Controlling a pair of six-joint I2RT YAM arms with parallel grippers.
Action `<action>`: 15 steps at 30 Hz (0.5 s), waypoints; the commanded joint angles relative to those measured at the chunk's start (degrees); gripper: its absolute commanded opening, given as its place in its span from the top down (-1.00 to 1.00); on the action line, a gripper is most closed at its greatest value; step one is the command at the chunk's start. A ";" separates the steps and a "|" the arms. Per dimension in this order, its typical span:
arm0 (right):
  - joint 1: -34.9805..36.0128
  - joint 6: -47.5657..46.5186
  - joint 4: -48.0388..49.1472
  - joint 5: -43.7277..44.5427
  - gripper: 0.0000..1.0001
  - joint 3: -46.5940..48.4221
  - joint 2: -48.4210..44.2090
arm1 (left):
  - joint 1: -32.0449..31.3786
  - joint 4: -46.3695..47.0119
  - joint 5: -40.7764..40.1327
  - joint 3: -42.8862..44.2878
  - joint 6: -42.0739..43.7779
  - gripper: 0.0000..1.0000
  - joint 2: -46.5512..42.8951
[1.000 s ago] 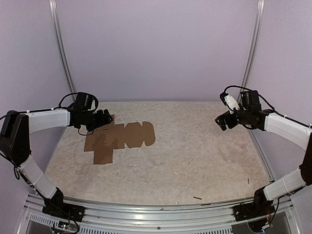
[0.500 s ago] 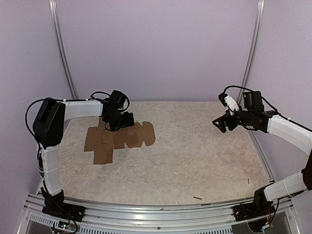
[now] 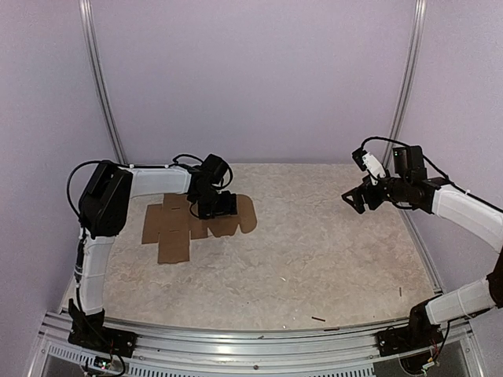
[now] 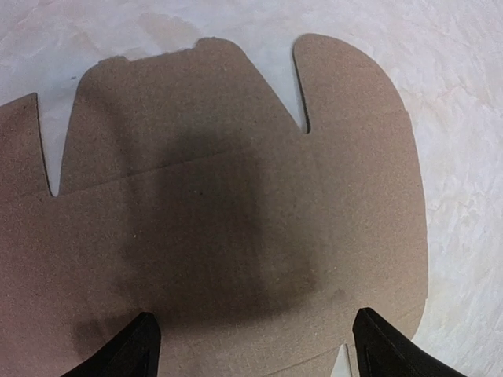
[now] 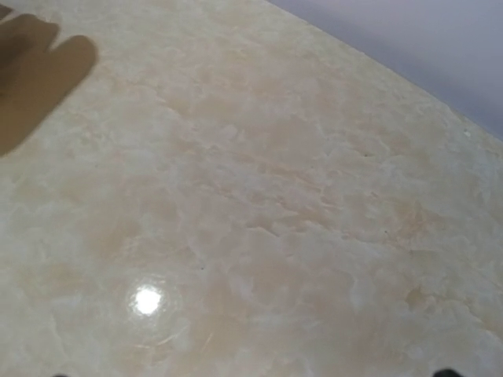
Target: Fold the paper box
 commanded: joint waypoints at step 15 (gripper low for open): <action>-0.60 0.56 -2.99 -5.04 -0.99 3.89 -1.57 | -26.05 2.19 25.62 -6.36 45.53 -0.46 -3.86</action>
